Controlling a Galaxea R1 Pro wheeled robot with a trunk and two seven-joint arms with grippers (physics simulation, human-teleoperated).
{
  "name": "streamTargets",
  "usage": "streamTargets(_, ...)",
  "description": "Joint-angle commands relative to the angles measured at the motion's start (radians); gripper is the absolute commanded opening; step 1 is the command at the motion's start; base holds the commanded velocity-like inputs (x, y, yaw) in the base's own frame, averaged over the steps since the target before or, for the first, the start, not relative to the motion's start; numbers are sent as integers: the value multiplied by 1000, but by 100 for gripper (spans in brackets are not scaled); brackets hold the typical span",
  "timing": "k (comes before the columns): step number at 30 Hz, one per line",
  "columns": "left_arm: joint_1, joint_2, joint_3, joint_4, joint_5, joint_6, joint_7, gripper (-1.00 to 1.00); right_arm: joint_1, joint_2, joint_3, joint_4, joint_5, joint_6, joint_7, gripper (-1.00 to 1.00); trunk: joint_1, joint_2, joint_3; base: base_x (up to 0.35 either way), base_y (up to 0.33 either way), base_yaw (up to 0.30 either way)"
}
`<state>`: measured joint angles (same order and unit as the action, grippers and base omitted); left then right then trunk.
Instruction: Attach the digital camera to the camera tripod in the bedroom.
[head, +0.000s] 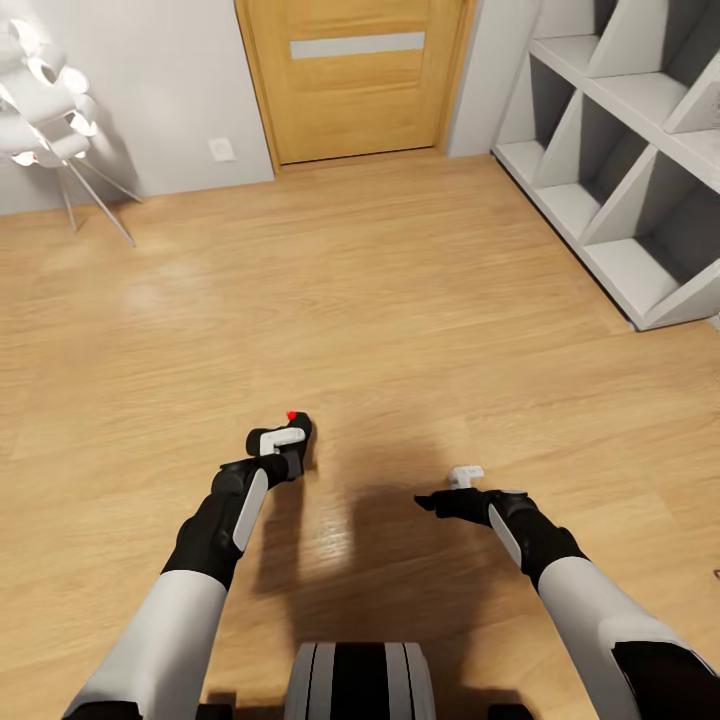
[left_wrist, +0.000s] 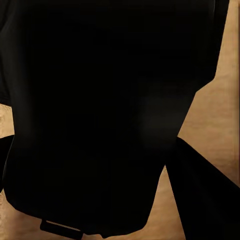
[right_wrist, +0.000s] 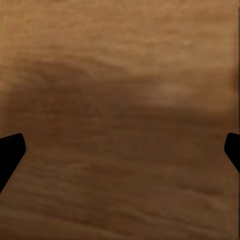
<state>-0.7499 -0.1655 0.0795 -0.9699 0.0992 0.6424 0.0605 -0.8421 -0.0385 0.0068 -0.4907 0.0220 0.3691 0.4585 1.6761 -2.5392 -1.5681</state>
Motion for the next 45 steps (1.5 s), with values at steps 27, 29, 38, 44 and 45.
streamTargets(27, 0, 4, 2, 34, 83, 6, 5, -100, 0, -4, 0, -34, 3, 62, 7, 100, -12, 6, 104, 0, 0, 0)
streamTargets(29, 0, 4, 2, 35, 85, 6, 5, -100, 0, -4, -1, -54, 3, 68, 8, 100, -13, 7, 112, 0, 0, 0)
streamTargets(38, 0, 4, 2, 35, 86, 6, 5, -100, 0, -4, -1, -77, 3, 76, 8, 100, -17, 9, 146, 0, 0, 0)
streamTargets(44, 0, 4, 1, 58, 87, 5, 5, -100, 0, -3, 1, -77, 13, 74, 6, 100, -20, 10, 170, 0, 0, 0)
streamTargets(45, 0, 4, 1, 58, 87, 5, 5, -100, 0, -3, 1, -77, 13, 74, 6, 100, -20, 10, 174, 0, 0, 0)
